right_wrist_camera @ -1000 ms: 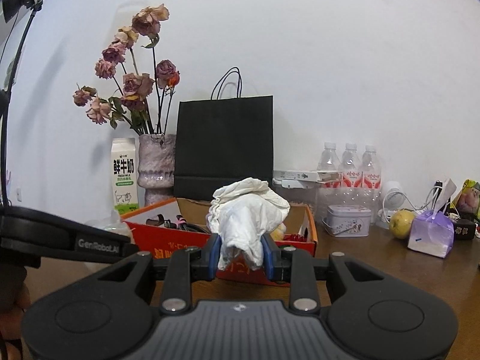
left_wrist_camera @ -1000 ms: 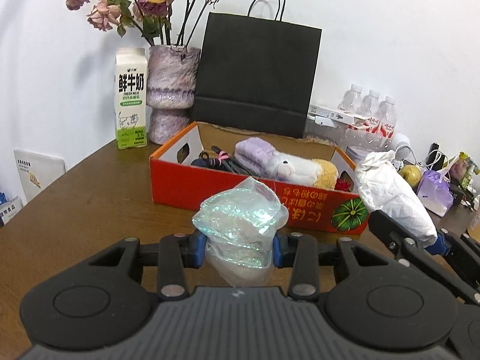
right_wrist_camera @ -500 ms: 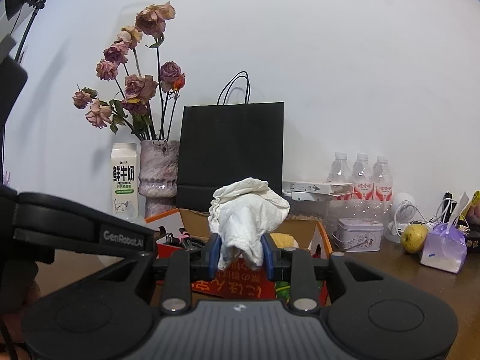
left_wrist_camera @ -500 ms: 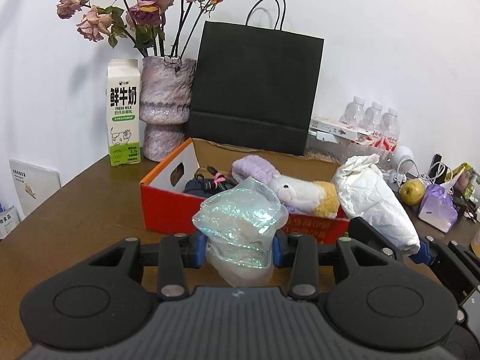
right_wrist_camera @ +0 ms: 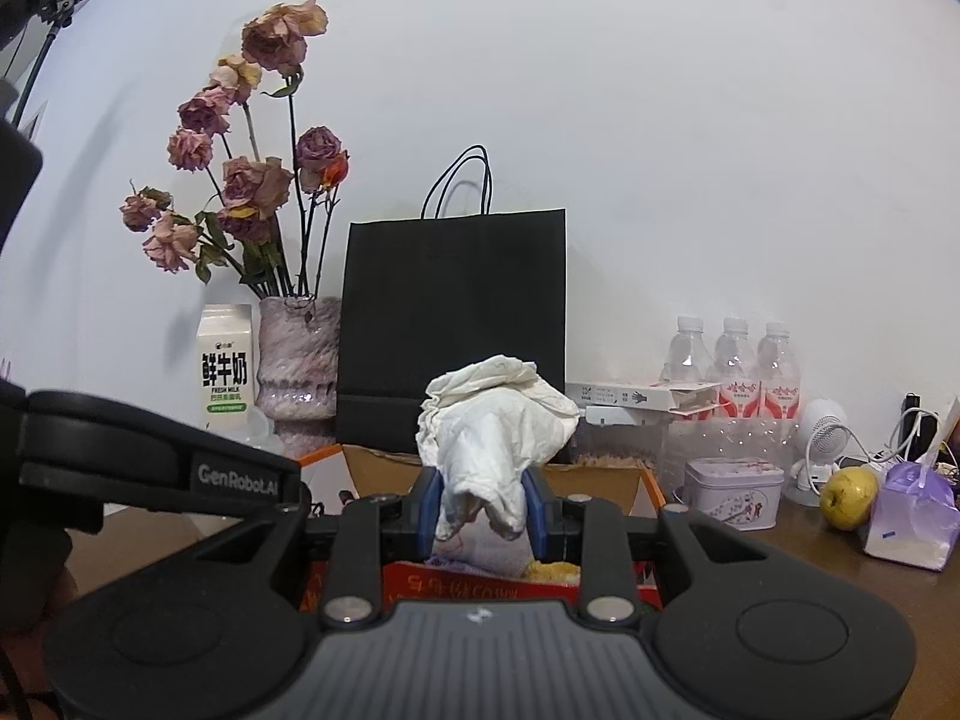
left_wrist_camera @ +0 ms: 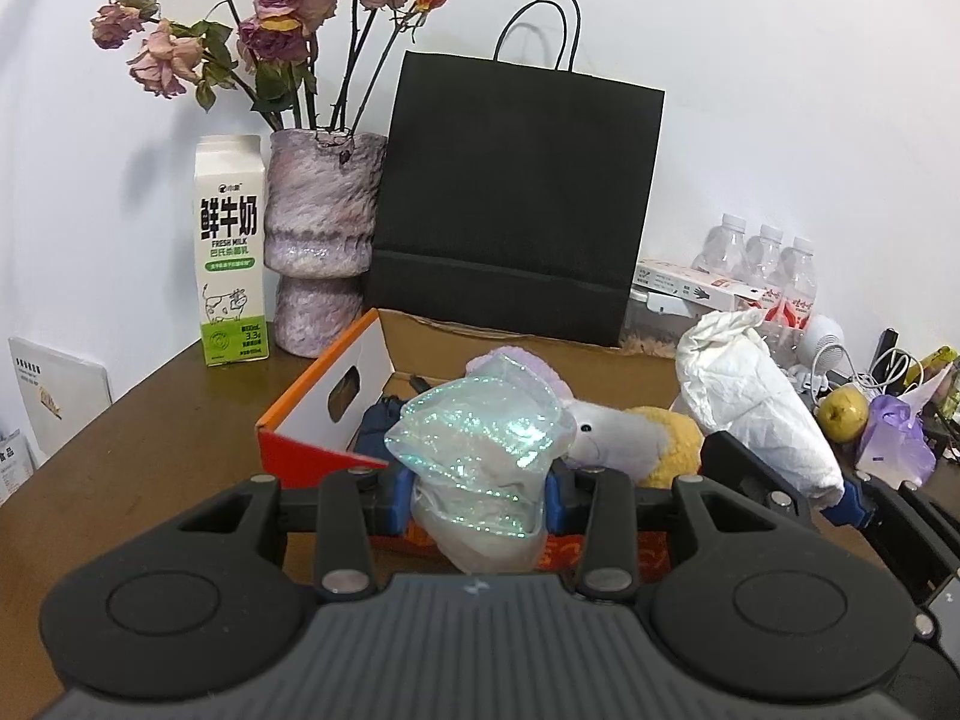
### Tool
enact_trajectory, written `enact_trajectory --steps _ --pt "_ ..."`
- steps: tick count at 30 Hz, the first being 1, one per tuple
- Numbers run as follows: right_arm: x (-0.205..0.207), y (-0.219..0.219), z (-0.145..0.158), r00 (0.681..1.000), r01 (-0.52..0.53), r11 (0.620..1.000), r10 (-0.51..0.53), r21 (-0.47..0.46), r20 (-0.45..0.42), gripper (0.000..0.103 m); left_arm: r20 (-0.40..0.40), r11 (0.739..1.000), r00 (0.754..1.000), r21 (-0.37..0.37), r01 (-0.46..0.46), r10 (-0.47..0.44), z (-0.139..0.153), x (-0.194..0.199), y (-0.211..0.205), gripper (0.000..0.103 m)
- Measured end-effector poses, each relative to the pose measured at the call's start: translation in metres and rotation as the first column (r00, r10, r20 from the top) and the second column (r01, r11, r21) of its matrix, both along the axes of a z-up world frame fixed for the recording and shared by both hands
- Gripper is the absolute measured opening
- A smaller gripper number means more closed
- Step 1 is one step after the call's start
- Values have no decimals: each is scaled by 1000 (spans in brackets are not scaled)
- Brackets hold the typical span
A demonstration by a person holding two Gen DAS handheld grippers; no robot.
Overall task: Organize objects
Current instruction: 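Carry the iridescent cup and white cloth in both grippers over the red box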
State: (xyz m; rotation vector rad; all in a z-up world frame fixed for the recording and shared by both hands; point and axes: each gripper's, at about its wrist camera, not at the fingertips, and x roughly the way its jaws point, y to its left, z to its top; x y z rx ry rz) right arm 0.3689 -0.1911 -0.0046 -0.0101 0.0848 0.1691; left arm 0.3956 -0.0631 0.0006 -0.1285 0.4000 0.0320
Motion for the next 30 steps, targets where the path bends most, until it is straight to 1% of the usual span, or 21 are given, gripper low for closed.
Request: enact_trajectory --steps 14,21,30 --pt "40 0 0 1000 -6 1000 6 0 3 28 13 1000 1000 24 -4 3 -1 45 3 40" --pt "70 -2 1 1000 -13 1000 13 2 -16 28 19 1000 1000 30 -2 1 -1 67 4 40" --pt "99 -3 -1 999 -14 1000 14 -4 -39 28 15 999 1000 40 -5 5 -2 94 7 40"
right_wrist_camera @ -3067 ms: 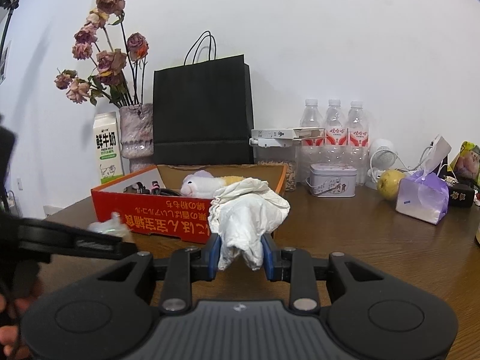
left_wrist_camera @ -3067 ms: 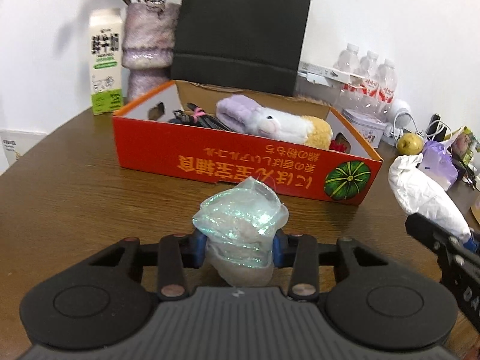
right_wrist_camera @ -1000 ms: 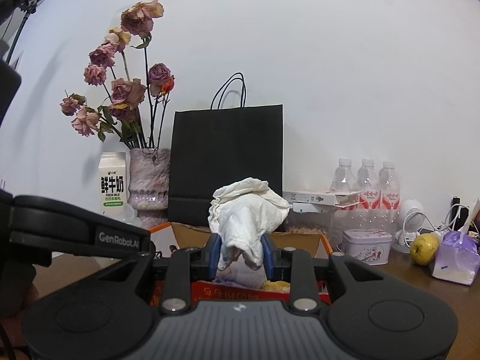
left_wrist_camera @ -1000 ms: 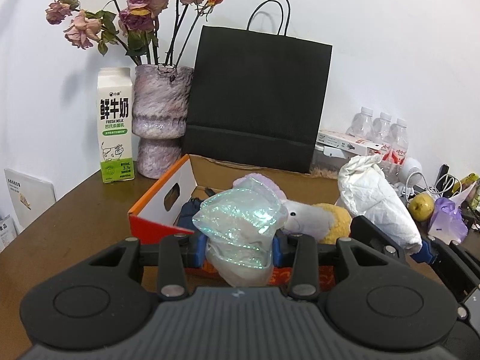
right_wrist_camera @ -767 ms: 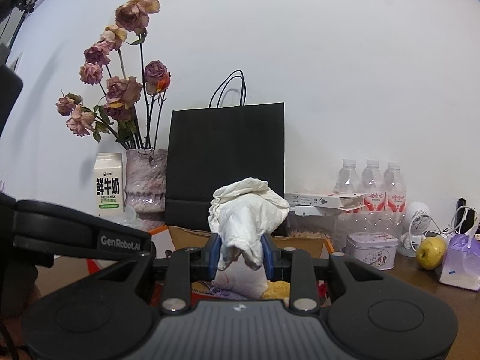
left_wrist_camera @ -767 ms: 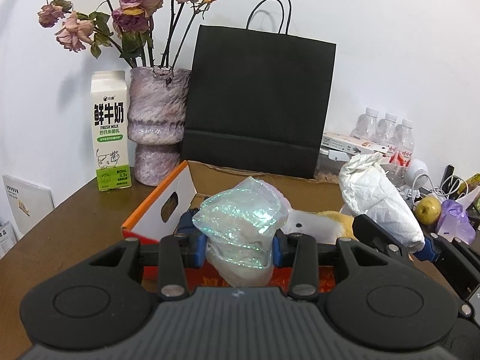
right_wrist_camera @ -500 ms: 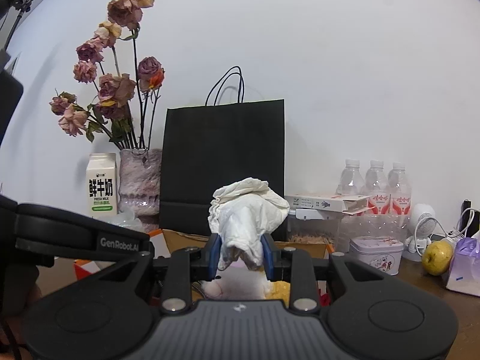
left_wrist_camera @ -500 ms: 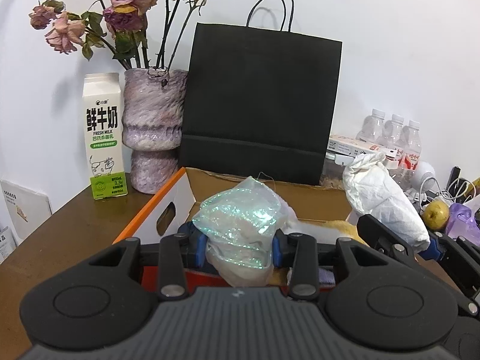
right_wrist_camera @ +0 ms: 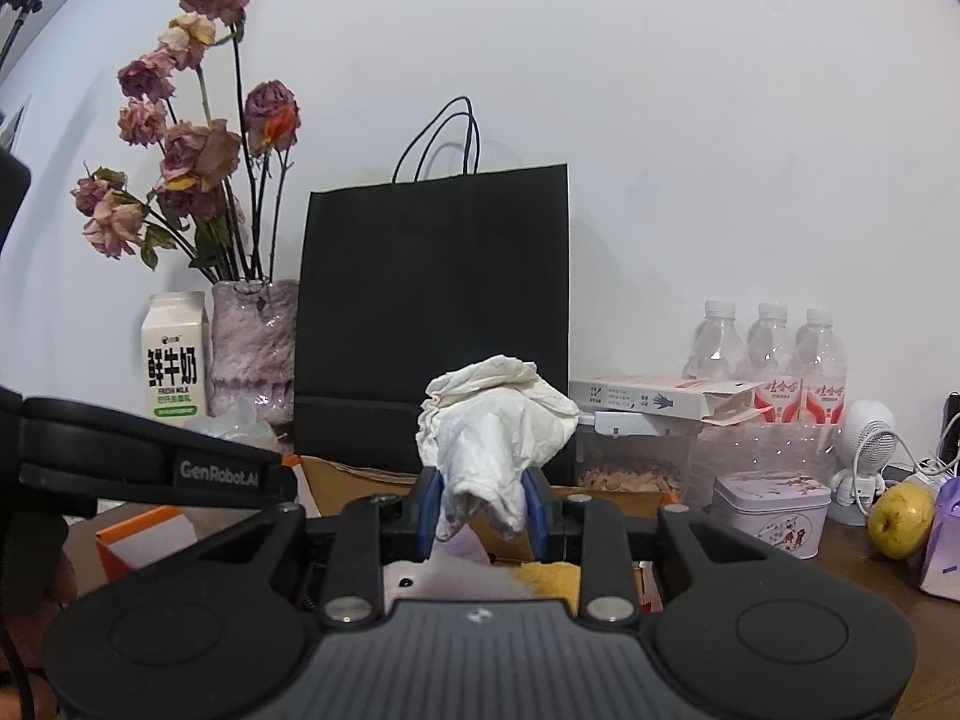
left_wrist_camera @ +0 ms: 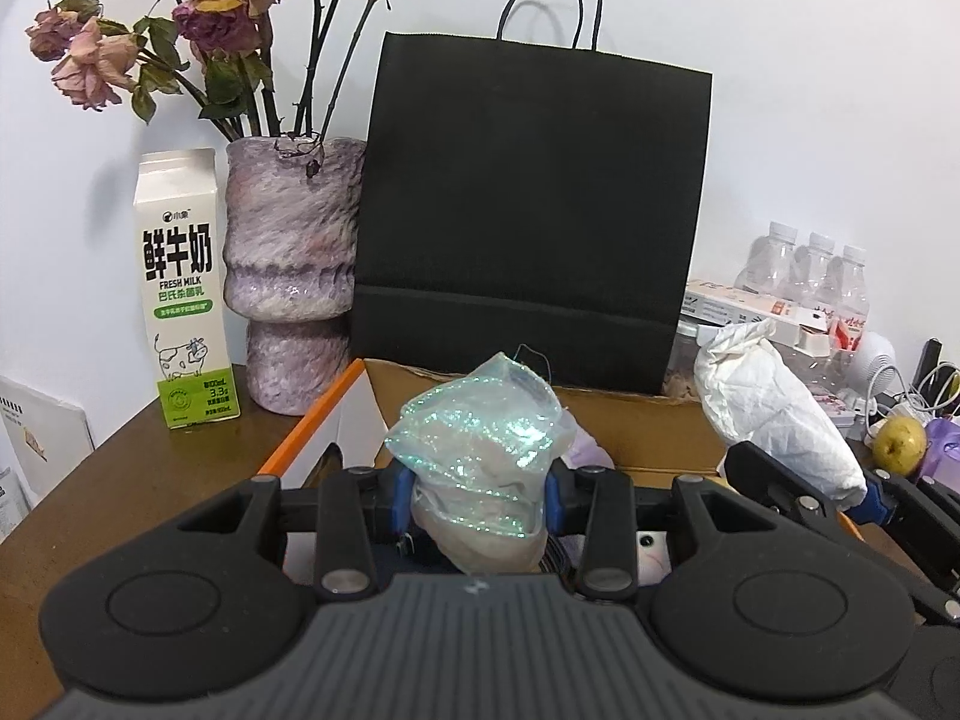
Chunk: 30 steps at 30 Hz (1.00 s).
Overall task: Organize objects
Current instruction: 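Carry the iridescent cup and white cloth in both grippers over the red box, then open the left gripper dropping the cup while the right releases the cloth into the box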
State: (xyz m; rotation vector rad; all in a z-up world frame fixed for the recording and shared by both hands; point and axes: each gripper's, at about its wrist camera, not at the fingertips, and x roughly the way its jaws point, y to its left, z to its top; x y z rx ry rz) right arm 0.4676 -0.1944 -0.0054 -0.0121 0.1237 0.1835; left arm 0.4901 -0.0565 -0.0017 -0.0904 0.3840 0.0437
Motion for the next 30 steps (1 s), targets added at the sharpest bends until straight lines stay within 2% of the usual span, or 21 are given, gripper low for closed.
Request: enact_trajectory --steps 11,13,17,19,21,23,24,25,26,29,30 --pt "22 0 -3 999 -4 1000 3 -9 -45 28 -6 1000 1000 13 -1 1 -3 27 5 40" --pt "26 0 -4 998 -4 1000 3 -14 -64 31 -6 1000 1000 12 -1 1 -4 31 6 41" --pt "32 0 -6 996 7 999 -10 -32 -88 44 -12 1000 1000 10 -2 2 -5 38 11 45" --pt "34 -1 -6 996 16 999 -19 -37 -92 52 -13 1000 1000 15 -6 6 -6 40 13 51" --pt "35 -1 -7 995 28 999 -32 -41 -95 60 -19 1000 1000 18 -5 5 -7 42 14 65" --pt "36 -2 -7 994 37 999 -41 -38 -104 69 -17 1000 1000 19 -15 15 -8 42 15 89" --pt "36 -3 -7 993 42 999 -45 -35 -108 79 -12 1000 1000 18 -22 23 -8 42 15 94" --pt "36 -4 -7 993 46 998 -49 -34 -110 85 -9 999 1000 16 -28 29 -8 42 16 103" --pt "36 -5 -8 992 49 998 -52 -33 -111 94 -3 999 999 12 -36 36 -7 41 17 103" --pt "36 -6 -8 992 54 998 -57 -34 -115 103 -11 999 999 2 -36 36 -7 41 19 103" --pt "35 -6 -8 992 55 998 -58 -33 -115 103 -17 999 999 0 -37 37 -8 42 20 103"
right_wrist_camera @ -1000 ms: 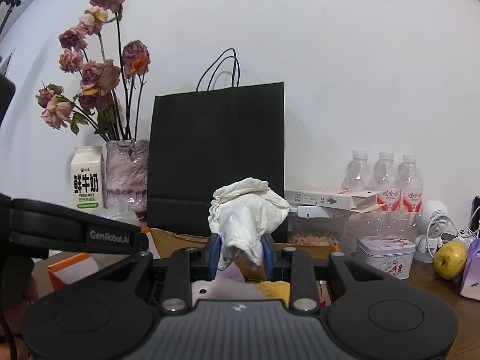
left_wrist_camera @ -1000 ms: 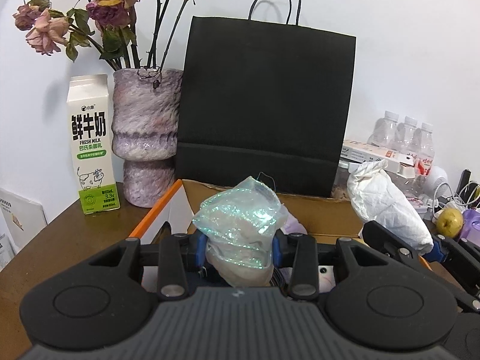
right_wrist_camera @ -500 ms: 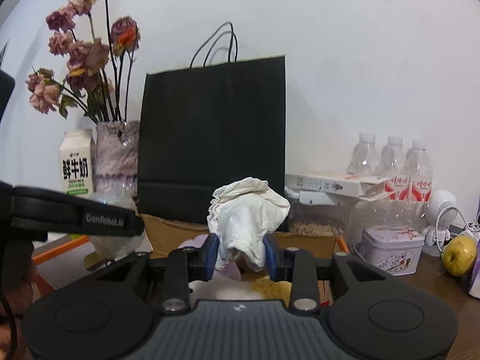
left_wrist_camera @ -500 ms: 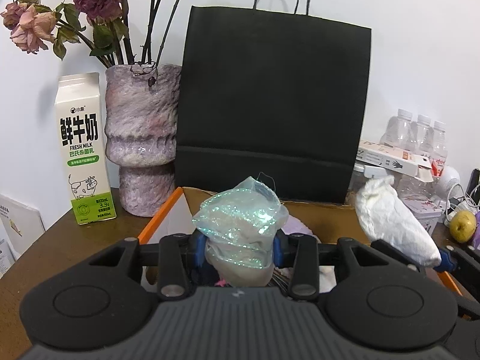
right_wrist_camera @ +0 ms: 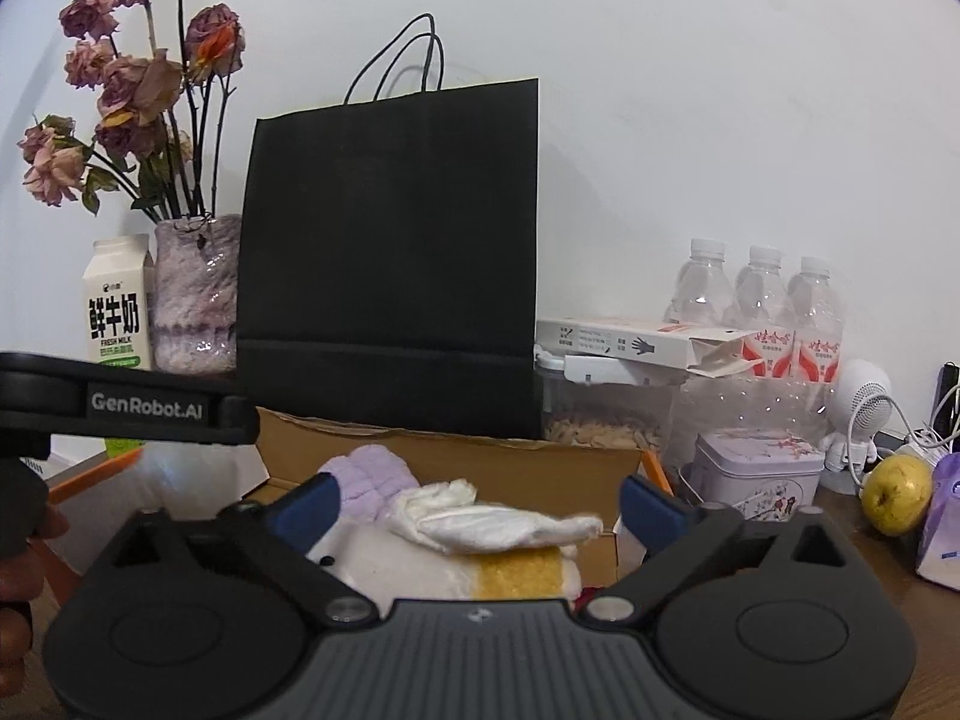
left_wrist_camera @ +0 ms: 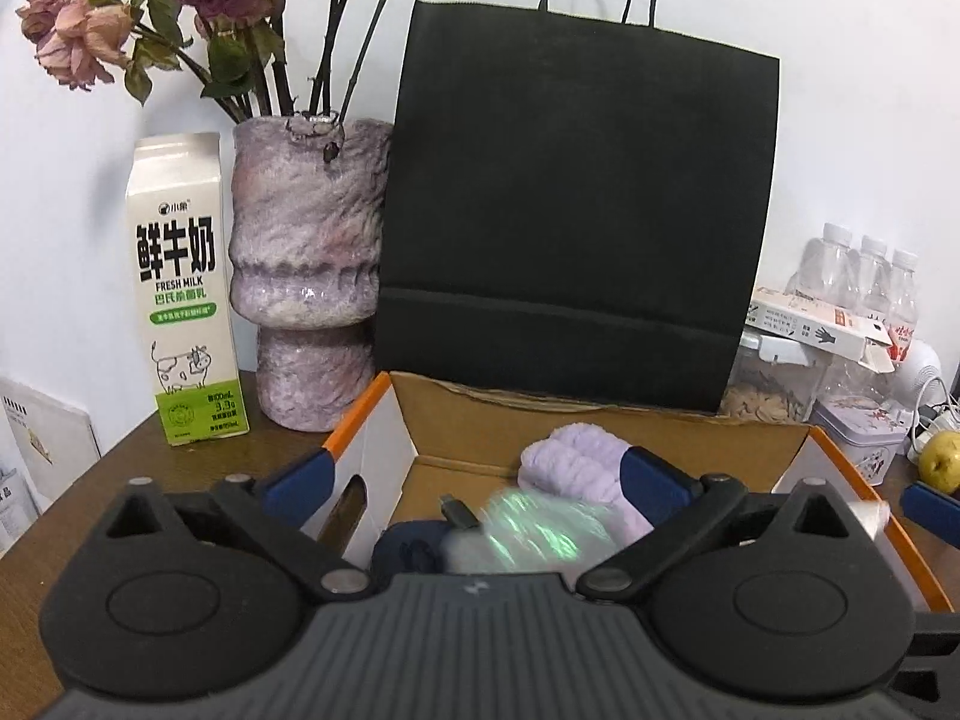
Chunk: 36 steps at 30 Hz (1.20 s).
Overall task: Organize objects
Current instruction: 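Open the left gripper dropping the cup while the right releases the cloth into the box, then withdraw both grippers from the box back over the table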
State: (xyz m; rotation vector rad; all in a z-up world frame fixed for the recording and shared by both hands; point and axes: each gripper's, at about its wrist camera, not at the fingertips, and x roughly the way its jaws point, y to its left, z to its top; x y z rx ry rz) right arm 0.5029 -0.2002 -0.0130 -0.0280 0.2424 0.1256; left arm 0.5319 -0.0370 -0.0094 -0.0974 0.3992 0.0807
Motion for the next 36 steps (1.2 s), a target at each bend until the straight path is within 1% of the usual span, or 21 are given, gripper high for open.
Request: enact_trajectory --steps 10,16,24,32,36 --pt "-8 -3 4 1000 -3 1000 3 15 -8 103 15 1000 1000 6 -2 2 4 -10 2 103" --pt "-23 -3 14 1000 -23 999 24 33 -6 103 22 1000 1000 13 21 -21 12 -27 3 103" --pt "-60 -4 24 999 -48 998 49 29 -22 103 19 999 999 15 42 -43 19 -66 6 103" --pt "-102 -9 27 997 -45 998 47 36 -67 103 -10 999 999 16 50 -50 20 -112 11 103" --pt "-125 -12 30 994 -44 998 48 46 -95 103 -27 998 998 2 59 -59 22 -138 16 103"
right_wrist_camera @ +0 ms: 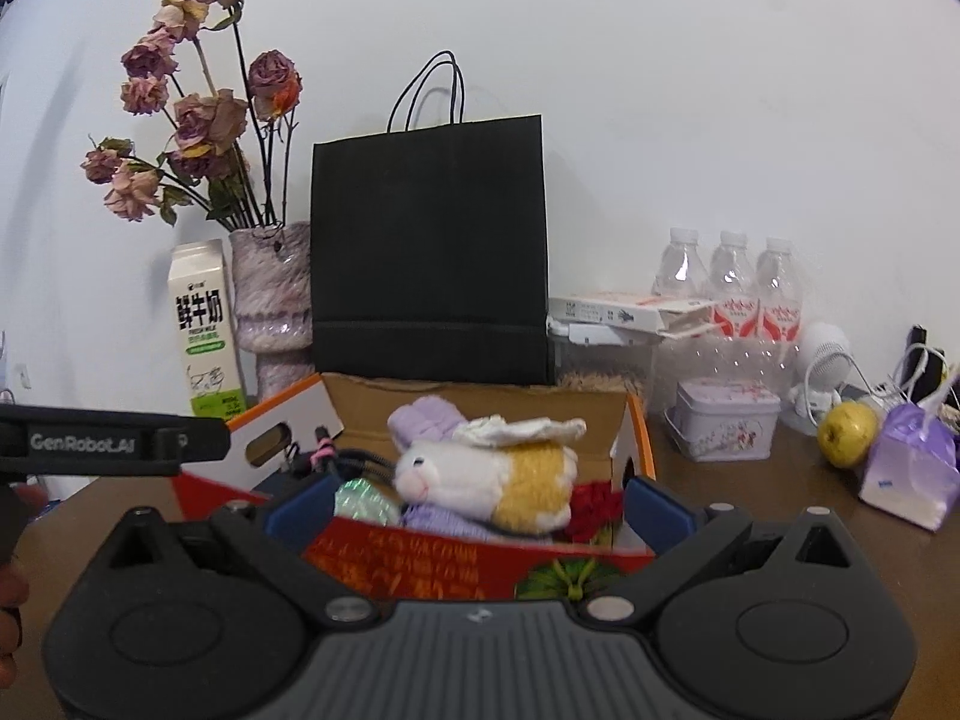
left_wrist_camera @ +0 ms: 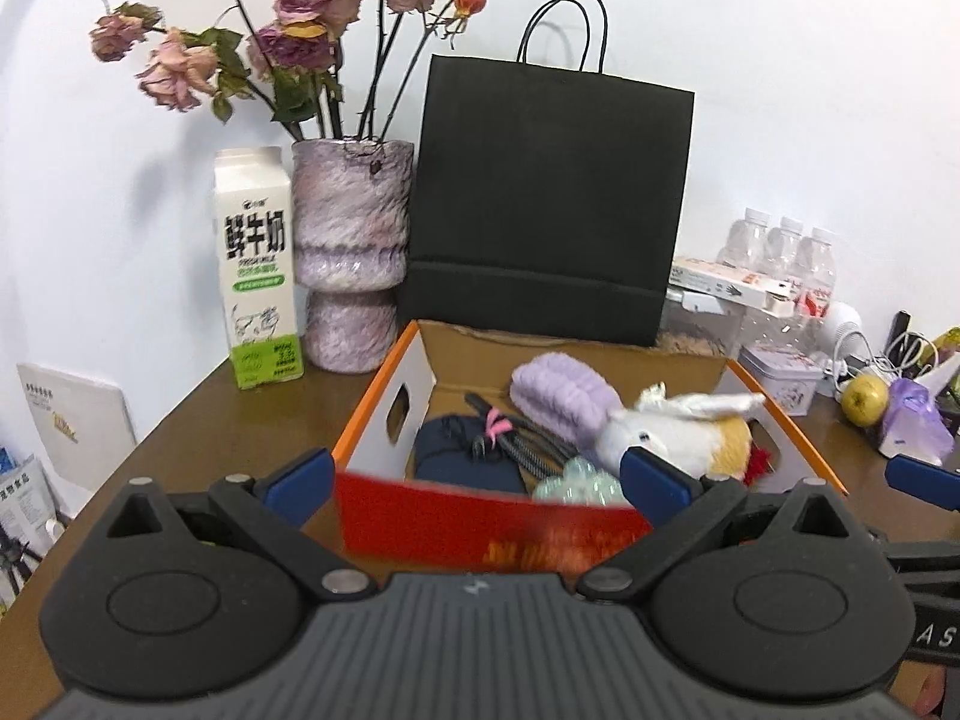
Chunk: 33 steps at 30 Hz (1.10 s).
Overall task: Organize objects
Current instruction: 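Withdraw both grippers from the box back over the table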
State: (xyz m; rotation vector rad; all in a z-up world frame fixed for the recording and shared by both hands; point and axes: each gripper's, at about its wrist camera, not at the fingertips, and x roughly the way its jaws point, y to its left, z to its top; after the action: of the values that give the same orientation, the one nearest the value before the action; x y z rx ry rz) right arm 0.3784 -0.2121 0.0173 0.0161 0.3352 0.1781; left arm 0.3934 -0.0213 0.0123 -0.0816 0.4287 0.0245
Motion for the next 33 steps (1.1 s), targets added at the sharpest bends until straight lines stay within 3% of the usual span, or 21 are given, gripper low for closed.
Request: enact_trajectory --steps 17,33 --pt "-114 -4 13 997 -31 999 31 -5 -77 103 -103 999 995 46 21 -16 0 -123 6 103" --pt "-156 -1 15 996 -54 998 53 -12 -76 103 -120 999 993 50 9 -3 2 -168 6 103"
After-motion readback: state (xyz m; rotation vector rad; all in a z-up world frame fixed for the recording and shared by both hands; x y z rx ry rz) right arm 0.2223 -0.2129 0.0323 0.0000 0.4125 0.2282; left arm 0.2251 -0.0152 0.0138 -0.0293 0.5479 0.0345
